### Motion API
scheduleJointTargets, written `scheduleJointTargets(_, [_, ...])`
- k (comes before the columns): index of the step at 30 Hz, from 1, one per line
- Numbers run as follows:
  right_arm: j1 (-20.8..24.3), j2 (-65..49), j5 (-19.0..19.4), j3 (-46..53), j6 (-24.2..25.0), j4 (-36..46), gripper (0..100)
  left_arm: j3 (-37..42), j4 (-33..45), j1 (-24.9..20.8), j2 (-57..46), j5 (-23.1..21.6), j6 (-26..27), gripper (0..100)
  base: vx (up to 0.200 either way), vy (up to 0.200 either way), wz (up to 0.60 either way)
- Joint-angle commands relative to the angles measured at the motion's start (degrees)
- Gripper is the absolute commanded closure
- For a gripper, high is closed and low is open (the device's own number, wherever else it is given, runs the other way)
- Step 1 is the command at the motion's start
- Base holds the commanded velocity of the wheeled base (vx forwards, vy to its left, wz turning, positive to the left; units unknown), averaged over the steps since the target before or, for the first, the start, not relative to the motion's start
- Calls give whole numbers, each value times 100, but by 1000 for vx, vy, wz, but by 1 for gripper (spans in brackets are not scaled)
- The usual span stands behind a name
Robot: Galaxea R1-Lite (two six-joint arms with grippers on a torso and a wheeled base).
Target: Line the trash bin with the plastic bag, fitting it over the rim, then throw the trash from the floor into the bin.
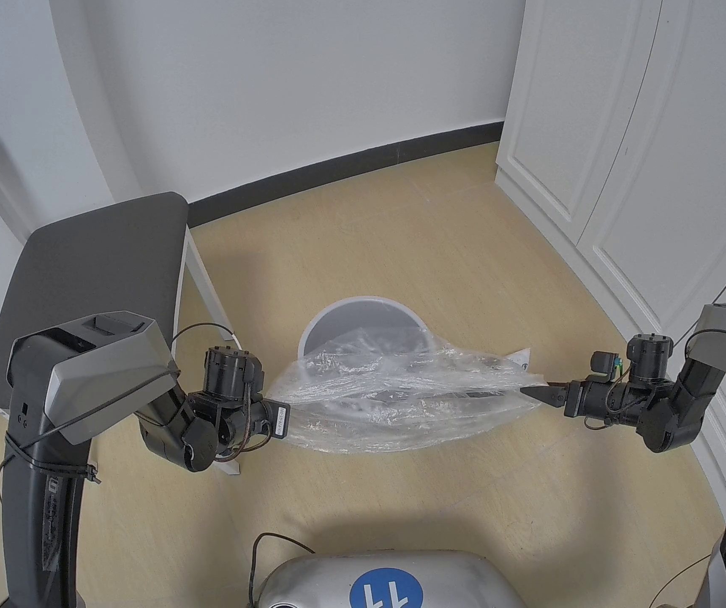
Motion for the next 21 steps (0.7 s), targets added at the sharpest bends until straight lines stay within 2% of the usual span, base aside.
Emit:
scheduleJointTargets(1, [-207,54,359,184,90,-564,0,-20,-2,21,33,2,5,100,0,0,0])
scheduleJointTargets(4, [-242,98,455,228,292,-933,0,-38,-2,21,51,2,-3,100,0,0,0])
scheduleJointTargets(7, [-242,141,552,316,1127,-1724,0,-47,-2,21,51,2,5,100,0,0,0])
scheduleJointTargets(9, [-259,256,798,404,1619,-2366,0,-47,-2,30,59,2,5,100,0,0,0])
scheduleJointTargets(11, [-339,396,1088,483,1918,-2374,0,-55,-2,30,59,2,5,100,0,0,0])
scheduleJointTargets(14, [-391,405,1282,518,1918,-2374,0,-47,-2,30,51,2,5,100,0,0,0])
scheduleJointTargets(21, [-110,484,1097,457,1601,-2374,0,-20,-11,13,-11,2,-12,100,0,0,0])
